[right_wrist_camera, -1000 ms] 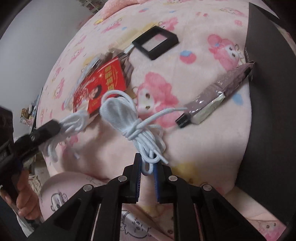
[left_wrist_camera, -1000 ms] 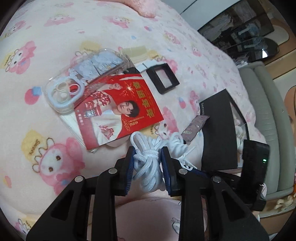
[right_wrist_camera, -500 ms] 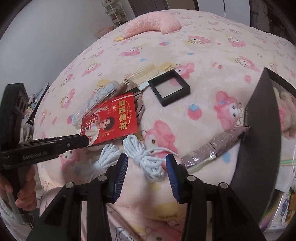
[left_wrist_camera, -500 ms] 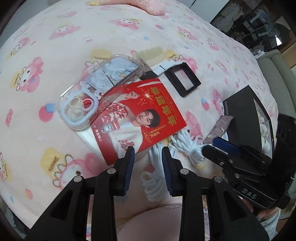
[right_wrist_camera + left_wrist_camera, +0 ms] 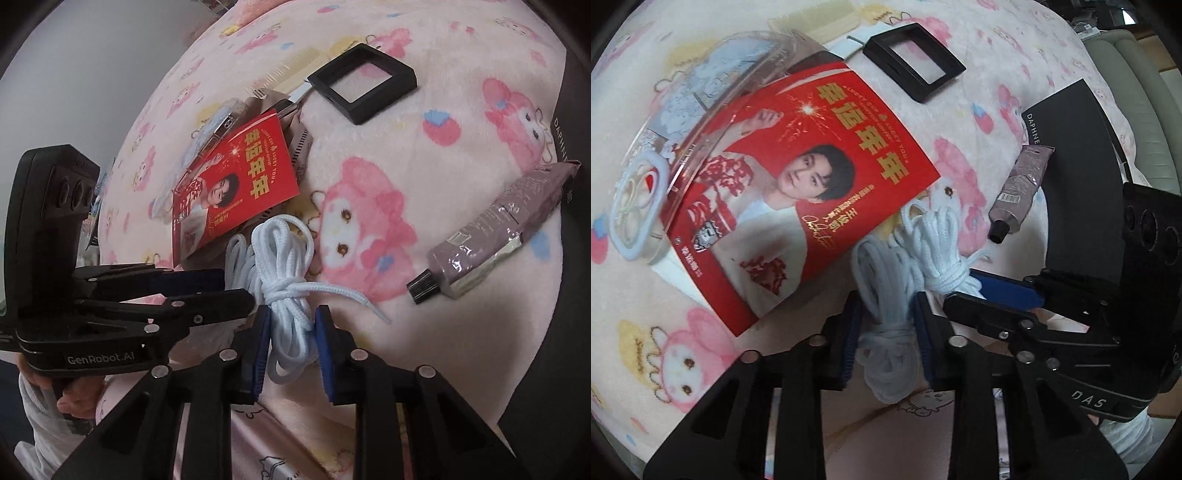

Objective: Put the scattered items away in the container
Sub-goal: 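Grasp the white coiled cable with the right gripper and lift it, then carry the held cable over the black box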

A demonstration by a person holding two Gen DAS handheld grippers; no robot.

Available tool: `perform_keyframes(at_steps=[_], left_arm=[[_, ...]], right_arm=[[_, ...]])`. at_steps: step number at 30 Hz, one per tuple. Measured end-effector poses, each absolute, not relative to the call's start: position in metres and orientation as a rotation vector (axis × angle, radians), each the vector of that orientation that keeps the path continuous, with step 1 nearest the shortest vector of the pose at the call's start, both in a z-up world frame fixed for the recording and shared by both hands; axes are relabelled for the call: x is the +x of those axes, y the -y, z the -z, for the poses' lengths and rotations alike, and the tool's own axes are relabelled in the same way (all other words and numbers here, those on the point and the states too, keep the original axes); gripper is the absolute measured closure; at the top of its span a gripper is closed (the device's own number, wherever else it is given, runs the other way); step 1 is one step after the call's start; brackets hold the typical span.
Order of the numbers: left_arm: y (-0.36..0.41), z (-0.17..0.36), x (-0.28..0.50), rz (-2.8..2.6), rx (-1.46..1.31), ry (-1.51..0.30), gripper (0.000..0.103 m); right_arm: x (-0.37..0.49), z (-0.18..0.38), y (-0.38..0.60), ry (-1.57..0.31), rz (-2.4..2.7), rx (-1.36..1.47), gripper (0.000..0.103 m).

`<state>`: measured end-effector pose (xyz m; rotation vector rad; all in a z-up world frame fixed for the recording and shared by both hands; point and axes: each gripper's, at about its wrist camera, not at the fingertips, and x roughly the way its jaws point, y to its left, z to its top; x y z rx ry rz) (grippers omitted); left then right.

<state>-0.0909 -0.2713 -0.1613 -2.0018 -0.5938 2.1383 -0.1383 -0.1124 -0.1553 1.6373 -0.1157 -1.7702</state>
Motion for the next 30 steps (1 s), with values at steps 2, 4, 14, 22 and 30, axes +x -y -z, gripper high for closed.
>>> perform_keyframes(at_steps=[2,4,14,22,30], left_arm=[[0.27,0.156,-0.09,-2.157,-1.983,0.617,0.083],[0.269,0.146,-0.084,-2.173,-1.915,0.696,0.084],[0.199,0.05,-0.067,-2.284,-1.542,0.762,0.084],[0.091,0.024,-0.11,-2.277,-1.443,0.651,0.084],[0.03,0.071,-0.141,-2.248,-1.586,0.61,0.084]], right_arm=[[-0.137,0.157,0.112,0.129,1.768,1.635,0.083],[-0.136,0.152,0.109,0.169,1.757,1.622,0.084],[-0.11,0.053,0.027,0.252,1.934,1.389,0.086],[-0.12,0.011,-0.072,0.294,2.098,1.336,0.086],[-0.145,0.052,-0.136,0.377,2.046,1.523,0.086]])
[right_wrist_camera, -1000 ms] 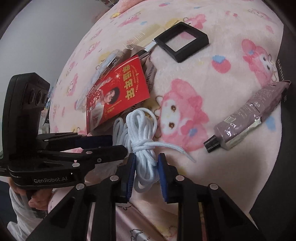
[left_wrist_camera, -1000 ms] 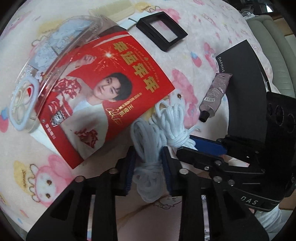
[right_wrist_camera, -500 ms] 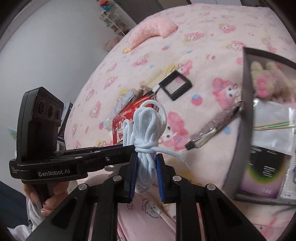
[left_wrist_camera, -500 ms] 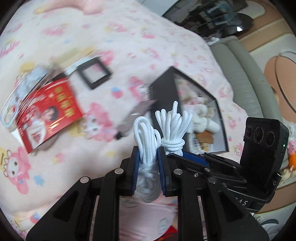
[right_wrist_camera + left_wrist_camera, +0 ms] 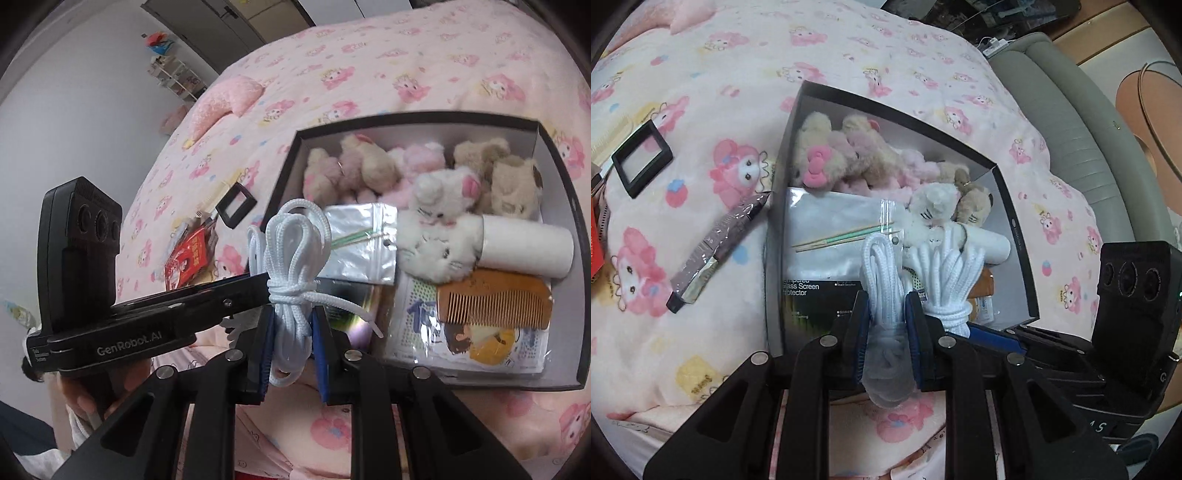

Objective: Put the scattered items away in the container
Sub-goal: 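Carry the held cable over the black box, then lower the cable into the box and open the right gripper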

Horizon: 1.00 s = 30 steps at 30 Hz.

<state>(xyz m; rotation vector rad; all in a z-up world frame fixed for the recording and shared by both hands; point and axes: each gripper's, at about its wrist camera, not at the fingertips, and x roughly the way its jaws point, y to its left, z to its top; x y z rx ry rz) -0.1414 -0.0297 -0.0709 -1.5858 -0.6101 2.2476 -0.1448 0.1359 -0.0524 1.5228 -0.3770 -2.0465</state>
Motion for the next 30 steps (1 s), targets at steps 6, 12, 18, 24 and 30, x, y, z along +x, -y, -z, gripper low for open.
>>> perform_keyframes(at_steps=[6,12,18,24,30], left_arm=[[0.013,0.081,-0.154,-2.346,-1.622,0.449,0.084],[0.003,0.09,-0.166,-2.234,-1.725,0.385,0.084],[0.016,0.067,-0.16,-2.243,-1.672,0.386,0.081],[-0.002,0.066,-0.162,-2.151,-1.567,0.512,0.088],[-0.052,0.101,-0.176,-2.066,-1.692,0.405,0.088]], right_arm=[[-0.156,0.074,-0.142,0.409,2.017,1.579,0.085],[-0.165,0.092,-0.144,0.371,2.018,1.678,0.084],[-0.162,0.073,-0.164,0.466,2.047,1.576,0.063],[-0.164,0.057,-0.208,0.692,2.303,1.454,0.073],[-0.164,0.062,-0.2,0.562,2.386,1.533,0.079]])
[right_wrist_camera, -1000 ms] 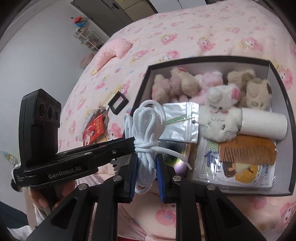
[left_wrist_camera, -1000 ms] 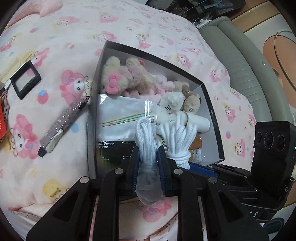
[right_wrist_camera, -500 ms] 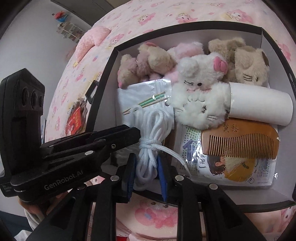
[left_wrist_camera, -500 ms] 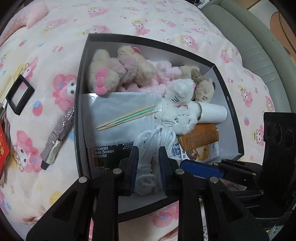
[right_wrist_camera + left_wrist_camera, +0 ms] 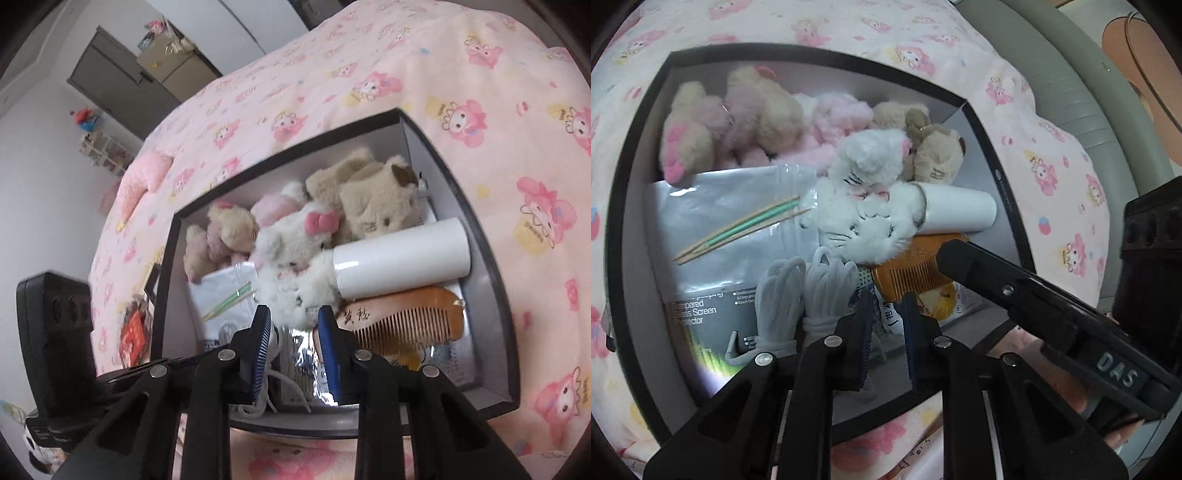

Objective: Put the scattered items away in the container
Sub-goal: 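Lower the cable into the box and open the right gripper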

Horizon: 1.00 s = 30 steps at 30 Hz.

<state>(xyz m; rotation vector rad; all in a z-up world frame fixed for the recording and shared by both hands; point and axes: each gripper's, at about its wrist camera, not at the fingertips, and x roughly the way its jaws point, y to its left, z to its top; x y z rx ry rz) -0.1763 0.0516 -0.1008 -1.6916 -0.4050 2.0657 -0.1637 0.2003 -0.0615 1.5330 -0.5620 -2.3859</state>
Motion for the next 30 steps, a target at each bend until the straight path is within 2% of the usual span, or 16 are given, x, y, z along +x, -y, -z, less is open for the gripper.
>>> perform_keyframes(at_steps=[2,6,11,13,17,23,27,30], left_arm=[[-0.053,0.107,-0.178,-2.132,-1.767,0.359,0.088],[-0.03,0.104,-0.171,-2.295,-1.858,0.378,0.091],[0.001,0.086,-0.161,-2.272,-1.784,0.542,0.091],[0.006,0.078,-0.16,-2.299,-1.743,0.525,0.091],[-0.002,0.085,-0.163,-2.187,-1.736,0.541,0.09],[-0.019,0.104,-0.16,-2.244,-1.839,0.371,0.09],[-0.023,0.103,-0.159,-2.302,-1.86,0.31,0.09],[-0.021,0.101,-0.156,-2.319,-1.813,0.333,0.09]], right_arm=[[-0.164,0.063,-0.194,0.49,2.417,1.549,0.079],[-0.168,0.075,-0.178,0.344,2.408,1.615,0.078],[-0.161,0.081,-0.148,0.173,2.366,1.608,0.079],[-0.16,0.083,-0.14,0.116,2.369,1.609,0.079],[-0.157,0.085,-0.14,0.129,2.363,1.611,0.079],[-0.161,0.084,-0.158,0.168,2.444,1.657,0.078],[-0.16,0.085,-0.152,0.14,2.431,1.664,0.078],[-0.159,0.085,-0.15,0.123,2.429,1.668,0.077]])
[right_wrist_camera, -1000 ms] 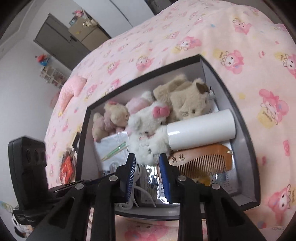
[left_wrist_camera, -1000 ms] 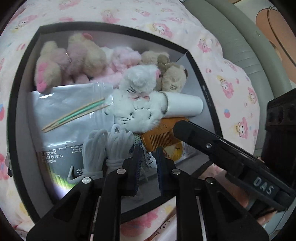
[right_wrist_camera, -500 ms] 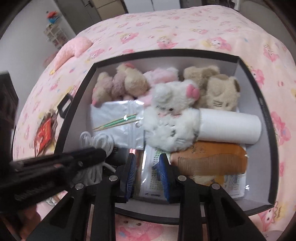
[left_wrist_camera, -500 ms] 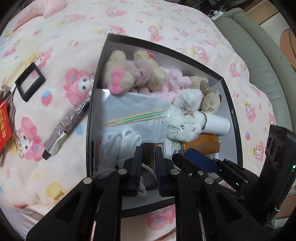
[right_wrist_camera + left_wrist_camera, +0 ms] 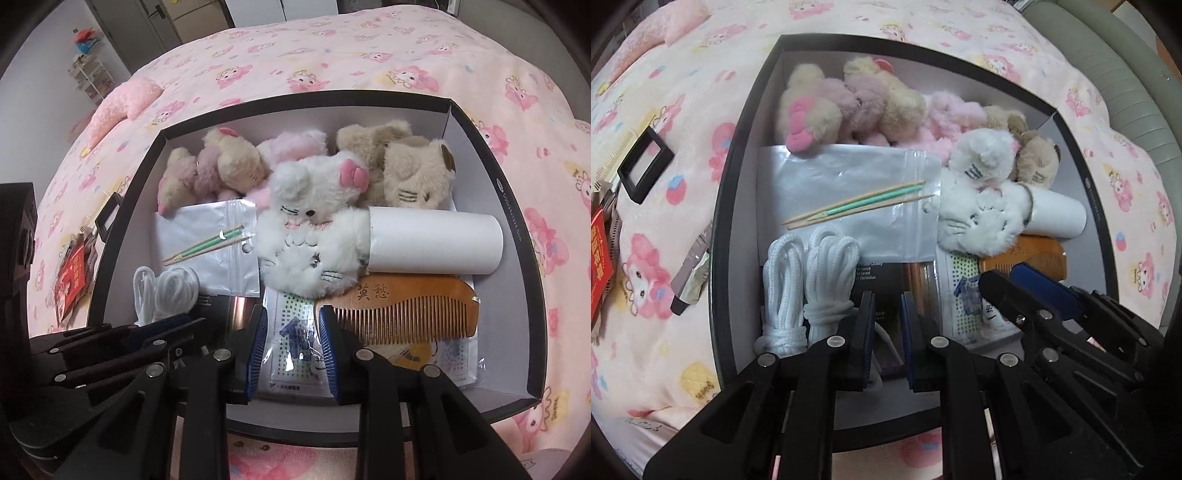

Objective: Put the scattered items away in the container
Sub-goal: 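Lower the cable into the box and open the right gripper, then lift the right gripper up and away from the box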

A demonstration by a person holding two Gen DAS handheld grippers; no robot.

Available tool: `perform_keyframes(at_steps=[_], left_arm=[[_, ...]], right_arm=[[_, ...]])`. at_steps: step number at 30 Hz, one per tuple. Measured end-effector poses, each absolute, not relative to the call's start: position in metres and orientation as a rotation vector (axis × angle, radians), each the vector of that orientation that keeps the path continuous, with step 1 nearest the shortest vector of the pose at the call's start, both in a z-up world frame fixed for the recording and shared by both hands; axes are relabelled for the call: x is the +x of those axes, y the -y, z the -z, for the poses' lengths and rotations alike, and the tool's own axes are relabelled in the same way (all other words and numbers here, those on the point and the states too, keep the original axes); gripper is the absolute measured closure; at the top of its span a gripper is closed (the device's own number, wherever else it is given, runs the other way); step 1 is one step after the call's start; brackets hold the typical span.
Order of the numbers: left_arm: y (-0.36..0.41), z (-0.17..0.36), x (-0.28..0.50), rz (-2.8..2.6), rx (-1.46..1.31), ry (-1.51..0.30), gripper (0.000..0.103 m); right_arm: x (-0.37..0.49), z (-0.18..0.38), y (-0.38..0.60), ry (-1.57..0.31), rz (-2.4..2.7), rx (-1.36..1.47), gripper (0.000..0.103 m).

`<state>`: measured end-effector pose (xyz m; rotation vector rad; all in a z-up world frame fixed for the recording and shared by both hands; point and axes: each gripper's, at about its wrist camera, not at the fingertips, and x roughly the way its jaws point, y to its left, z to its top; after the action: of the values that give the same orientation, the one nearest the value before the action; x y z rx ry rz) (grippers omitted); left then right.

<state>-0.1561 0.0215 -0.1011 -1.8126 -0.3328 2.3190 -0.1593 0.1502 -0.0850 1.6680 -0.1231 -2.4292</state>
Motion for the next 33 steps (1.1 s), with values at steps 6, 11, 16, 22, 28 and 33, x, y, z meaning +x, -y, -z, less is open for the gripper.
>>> perform_keyframes(at_steps=[6,11,16,22,28,33], left_arm=[[-0.024,0.087,-0.144,-2.398,-1.698,0.288,0.077],[-0.018,0.064,-0.134,-2.546,-1.562,0.242,0.059],[0.002,0.042,-0.122,-2.668,-1.442,0.2,0.037],[0.003,0.005,-0.105,-2.774,-1.315,0.12,0.027],[0.009,-0.035,-0.078,-2.816,-1.198,0.138,0.023],[0.011,-0.067,-0.047,-2.869,-1.087,0.131,0.015]], right_arm=[[-0.153,0.075,-0.151,0.114,2.485,1.629,0.077],[-0.138,0.054,-0.159,0.111,2.607,1.527,0.066],[-0.127,0.032,-0.164,0.112,2.686,1.435,0.053],[-0.109,-0.003,-0.162,0.118,2.794,1.292,0.042],[-0.085,-0.034,-0.16,0.138,2.828,1.211,0.042],[-0.059,-0.062,-0.156,0.08,2.889,1.135,0.04]])
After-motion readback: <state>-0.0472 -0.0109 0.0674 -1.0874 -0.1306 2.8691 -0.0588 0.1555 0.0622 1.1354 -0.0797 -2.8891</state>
